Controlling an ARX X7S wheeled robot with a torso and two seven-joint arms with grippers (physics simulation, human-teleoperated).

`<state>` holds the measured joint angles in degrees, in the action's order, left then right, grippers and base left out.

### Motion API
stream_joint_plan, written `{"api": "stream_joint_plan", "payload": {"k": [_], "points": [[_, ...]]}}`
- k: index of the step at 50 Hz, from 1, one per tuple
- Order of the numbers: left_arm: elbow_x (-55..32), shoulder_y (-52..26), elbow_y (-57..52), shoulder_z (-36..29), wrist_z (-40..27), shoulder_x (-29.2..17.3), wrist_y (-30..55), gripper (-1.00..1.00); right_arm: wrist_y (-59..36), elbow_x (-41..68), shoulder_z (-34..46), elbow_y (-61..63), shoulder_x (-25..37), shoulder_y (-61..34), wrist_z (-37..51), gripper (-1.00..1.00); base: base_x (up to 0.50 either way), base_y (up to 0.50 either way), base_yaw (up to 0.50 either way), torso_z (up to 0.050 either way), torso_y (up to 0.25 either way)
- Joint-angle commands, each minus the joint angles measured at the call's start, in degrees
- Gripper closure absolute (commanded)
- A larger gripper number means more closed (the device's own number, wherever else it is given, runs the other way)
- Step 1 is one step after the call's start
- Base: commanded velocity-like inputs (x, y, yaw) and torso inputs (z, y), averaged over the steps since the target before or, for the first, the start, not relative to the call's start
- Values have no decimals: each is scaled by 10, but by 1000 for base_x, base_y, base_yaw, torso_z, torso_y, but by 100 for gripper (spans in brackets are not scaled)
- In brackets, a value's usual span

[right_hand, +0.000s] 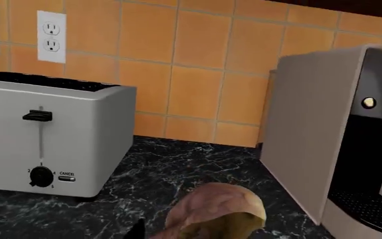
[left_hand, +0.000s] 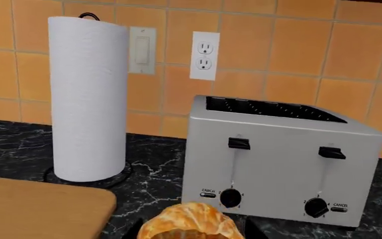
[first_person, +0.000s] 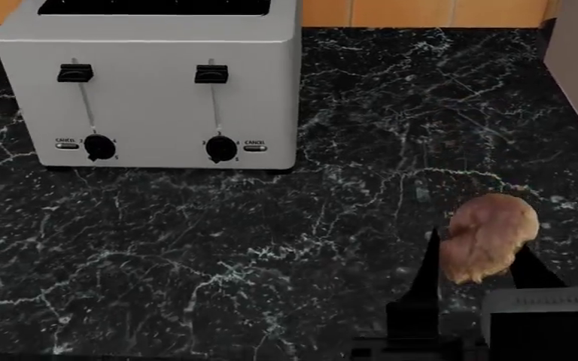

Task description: Place the tangerine and the mushroom on separate cutting boards.

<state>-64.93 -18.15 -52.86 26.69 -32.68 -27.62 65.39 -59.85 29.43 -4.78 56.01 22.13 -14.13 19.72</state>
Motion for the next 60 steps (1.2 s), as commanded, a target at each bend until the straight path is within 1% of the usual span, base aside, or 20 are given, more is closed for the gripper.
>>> {"api": "stream_joint_plan", "payload": {"k": [1, 5, 8, 14, 21, 23, 26, 32, 37, 39, 50, 60], "points": [[-13, 3, 2, 20, -4, 0, -10, 100, 18, 79, -3, 24, 61, 20, 72, 100, 0, 500, 0, 0, 0], [-14, 4, 3, 23, -6, -2, -13, 100, 31, 65, 21, 27, 74, 19, 69, 100, 0, 500, 0, 0, 0], [-8, 5, 5, 20, -2, -2, -17, 100, 33, 68, 22, 29, 77, 18, 73, 100, 0, 500, 0, 0, 0], [-34, 1, 1, 33, -18, -11, -11, 100, 46, 71, 26, 31, 82, 20, 80, 100, 0, 500, 0, 0, 0], [-44, 0, -1, 39, -24, -16, -13, 100, 63, 68, 40, 25, 91, 23, 87, 100, 0, 500, 0, 0, 0], [-49, -1, -2, 40, -27, -18, -13, 100, 68, 80, 34, 25, 89, 25, 85, 100, 0, 500, 0, 0, 0], [-55, -2, -2, 42, -31, -21, -13, 100, 57, 72, 46, 33, 103, 16, 100, 100, 0, 500, 0, 0, 0], [-69, -4, -3, 46, -39, -26, -13, 100, 70, 83, 40, 32, 107, 20, 108, 100, 0, 500, 0, 0, 0], [-64, -2, -1, 43, -36, -27, -16, 100, 78, 88, 40, 30, 114, 22, 116, 100, 2, 366, 0, 0, 0], [-63, -1, -1, 43, -35, -27, -17, 100, 89, 95, 34, 27, 112, 27, 115, 100, 108, 500, 0, 0, 0], [-96, -3, 5, 74, -53, -53, -17, 100, 108, 81, 57, 21, 121, 30, 117, 100, 193, 500, 0, 0, 0], [-116, -5, 4, 86, -66, -64, -21, 100, 106, 98, 58, 29, 131, 25, 131, 100, 108, 500, 0, 0, 0]]}}
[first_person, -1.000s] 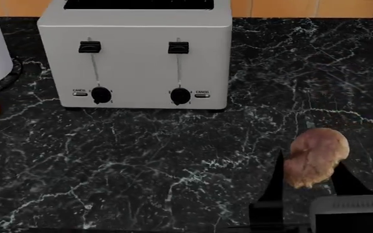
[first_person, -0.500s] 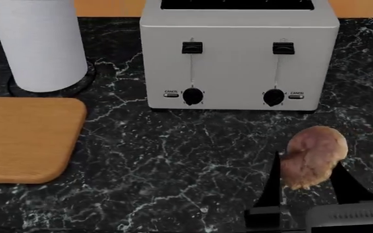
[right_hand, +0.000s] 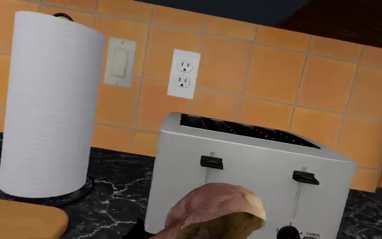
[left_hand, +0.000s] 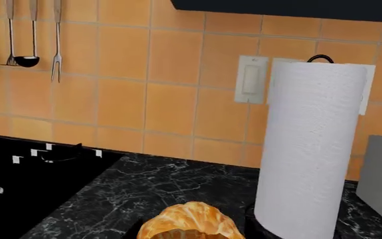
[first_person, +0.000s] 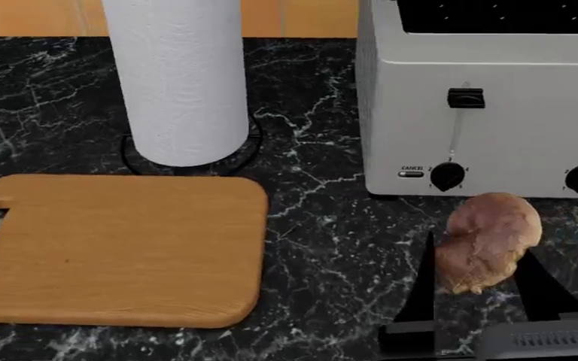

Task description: Place the tangerine and the mushroom on separate cutting boards.

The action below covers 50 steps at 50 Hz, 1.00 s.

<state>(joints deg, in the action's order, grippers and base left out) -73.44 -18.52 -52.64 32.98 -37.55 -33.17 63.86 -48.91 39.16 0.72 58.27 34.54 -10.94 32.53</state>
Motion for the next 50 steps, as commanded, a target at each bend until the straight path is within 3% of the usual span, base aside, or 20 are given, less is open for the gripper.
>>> {"api": "stream_joint_plan", "payload": {"k": [1, 32, 35, 41, 50], "points": [[-32, 0, 2, 24, -17, -9, -6, 100, -4, 3, 4, 7, 9, -8, 5, 100, 55, 500, 0, 0, 0], [-27, 9, 3, 18, -15, -11, -19, 100, 9, 42, 36, -29, 23, -16, 24, 100, 5, 484, 0, 0, 0], [-35, 7, 3, 16, -22, -9, -19, 100, -17, 67, 46, -54, 24, -56, 15, 100, 0, 0, 0, 0, 0], [-40, 9, 7, 19, -20, -11, -22, 100, -132, 217, 30, -157, 20, -233, 4, 100, 0, 0, 0, 0, 0], [-38, 10, 13, 21, -12, -12, -29, 100, -223, 270, 78, -301, -20, -398, -8, 100, 0, 0, 0, 0, 0]]}}
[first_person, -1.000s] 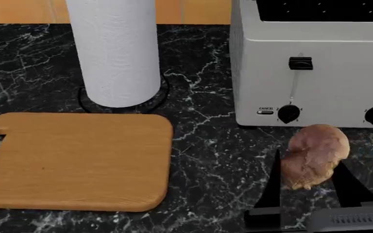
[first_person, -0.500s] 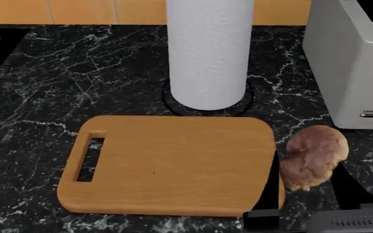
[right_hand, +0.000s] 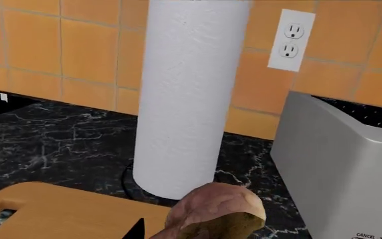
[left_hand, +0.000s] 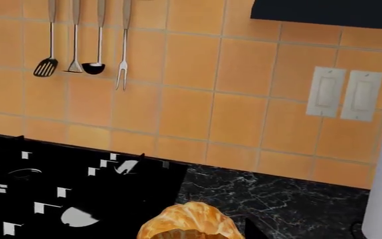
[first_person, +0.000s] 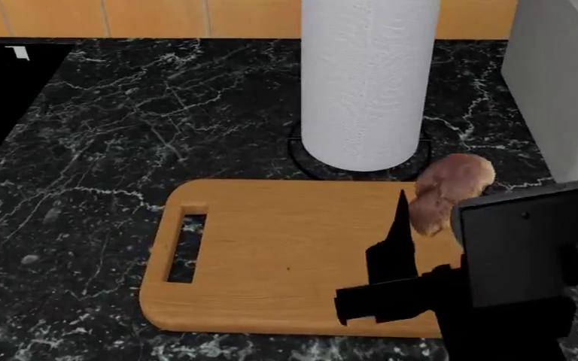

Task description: Place the tangerine and the mushroom on separate cutting boards.

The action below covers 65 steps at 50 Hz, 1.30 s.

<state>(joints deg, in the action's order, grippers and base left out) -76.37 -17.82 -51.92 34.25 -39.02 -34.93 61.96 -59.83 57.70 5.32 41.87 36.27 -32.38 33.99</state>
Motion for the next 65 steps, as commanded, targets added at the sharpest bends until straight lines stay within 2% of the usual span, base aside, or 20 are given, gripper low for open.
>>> {"api": "stream_joint_plan", "payload": {"k": [1, 8, 18, 40, 56, 57, 65], "points": [[-5, 4, 6, 8, 6, 7, -11, 100, -118, 85, 36, -144, -41, -190, -20, 100, 0, 0, 0, 0, 0], [-5, 9, 8, 10, 9, 6, -15, 100, -161, 106, 81, -230, -78, -250, -49, 100, 0, 0, 0, 0, 0], [-23, 13, 7, 17, 6, 3, -20, 100, -143, 70, 140, -305, -112, -275, -98, 100, 0, 0, 0, 0, 0], [-24, 10, 3, -2, -1, 4, -23, 100, -63, 14, 190, -371, -123, -213, -154, 100, 0, 0, 0, 0, 0], [-31, 11, 3, 1, -5, -5, -27, 100, -80, 31, 191, -362, -127, -210, -139, 100, 0, 0, 0, 0, 0], [-33, 11, 3, 1, -5, -6, -28, 100, -82, 32, 192, -359, -127, -211, -137, -100, 0, 0, 0, 0, 0], [-45, 10, 0, 3, -13, -11, -30, 100, -87, 32, 194, -346, -125, -215, -123, -100, 0, 0, 0, 0, 0]]}}
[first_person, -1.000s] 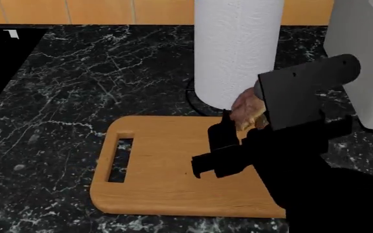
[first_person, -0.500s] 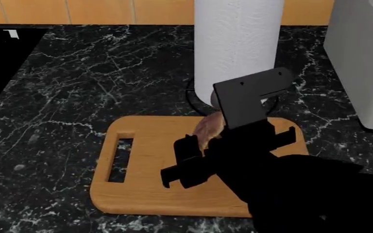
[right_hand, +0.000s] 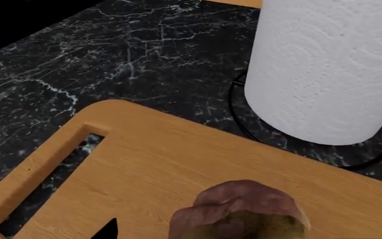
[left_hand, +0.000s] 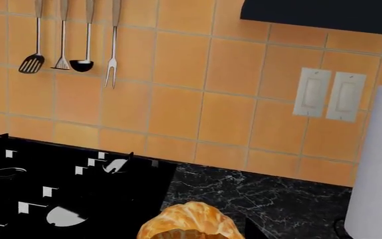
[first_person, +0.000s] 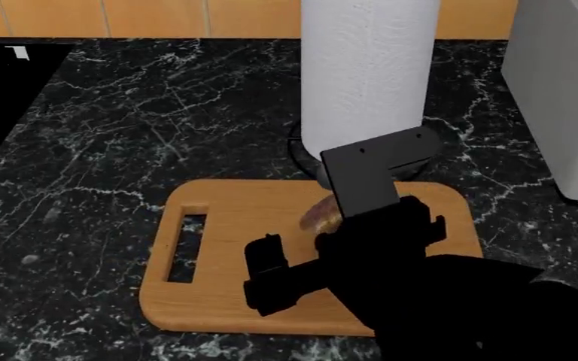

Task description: Place the tangerine and the mushroom on separate cutting boards.

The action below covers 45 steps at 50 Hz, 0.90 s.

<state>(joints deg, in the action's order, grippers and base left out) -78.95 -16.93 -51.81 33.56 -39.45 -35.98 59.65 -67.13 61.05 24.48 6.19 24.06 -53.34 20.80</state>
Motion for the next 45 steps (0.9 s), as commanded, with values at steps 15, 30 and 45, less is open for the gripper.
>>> {"api": "stream_joint_plan", "payload": {"k": [15, 30, 45], "points": [[-15, 3, -3, 6, -5, 0, -12, 100, -48, 43, -44, 89, 7, -17, 94, -100, 0, 0, 0, 0, 0], [-42, -3, -5, 8, -27, -13, -16, 100, -74, 138, -115, 220, 26, 5, 203, -100, 0, 0, 0, 0, 0], [63, 9, -13, -59, 33, 35, -23, 100, 165, -32, -227, 522, 100, 270, 232, -100, 0, 0, 0, 0, 0]]}}
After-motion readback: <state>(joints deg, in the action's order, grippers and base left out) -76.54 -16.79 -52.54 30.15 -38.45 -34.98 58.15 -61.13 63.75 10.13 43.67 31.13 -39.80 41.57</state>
